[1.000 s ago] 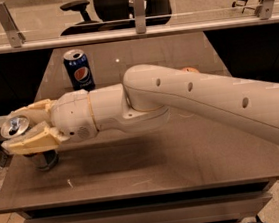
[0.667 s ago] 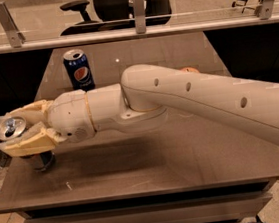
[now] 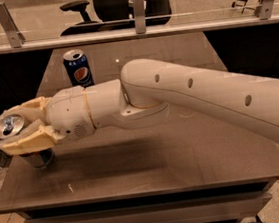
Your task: Pick redbull can
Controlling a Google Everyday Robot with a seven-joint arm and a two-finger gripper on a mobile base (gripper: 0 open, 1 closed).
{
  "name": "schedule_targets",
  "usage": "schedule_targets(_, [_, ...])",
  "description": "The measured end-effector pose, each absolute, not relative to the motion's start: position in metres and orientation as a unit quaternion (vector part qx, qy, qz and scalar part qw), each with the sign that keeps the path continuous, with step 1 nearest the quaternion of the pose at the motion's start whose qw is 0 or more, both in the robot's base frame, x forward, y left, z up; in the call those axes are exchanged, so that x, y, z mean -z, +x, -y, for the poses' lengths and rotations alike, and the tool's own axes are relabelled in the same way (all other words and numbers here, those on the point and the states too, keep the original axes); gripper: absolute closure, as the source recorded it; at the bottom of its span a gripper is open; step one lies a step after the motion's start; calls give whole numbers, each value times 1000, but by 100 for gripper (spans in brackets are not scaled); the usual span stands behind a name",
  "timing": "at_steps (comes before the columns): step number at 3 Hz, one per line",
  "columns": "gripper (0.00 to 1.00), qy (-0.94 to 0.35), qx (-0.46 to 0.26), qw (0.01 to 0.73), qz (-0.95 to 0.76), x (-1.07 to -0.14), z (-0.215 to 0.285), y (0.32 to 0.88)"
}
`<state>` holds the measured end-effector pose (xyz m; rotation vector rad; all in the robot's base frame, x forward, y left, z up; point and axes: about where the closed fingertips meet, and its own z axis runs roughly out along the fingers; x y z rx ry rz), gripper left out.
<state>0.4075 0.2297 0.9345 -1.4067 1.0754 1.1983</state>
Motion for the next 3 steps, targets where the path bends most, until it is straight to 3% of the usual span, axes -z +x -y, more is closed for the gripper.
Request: schedule_targets(3, [100, -588, -489, 502, -403, -965, -221, 407])
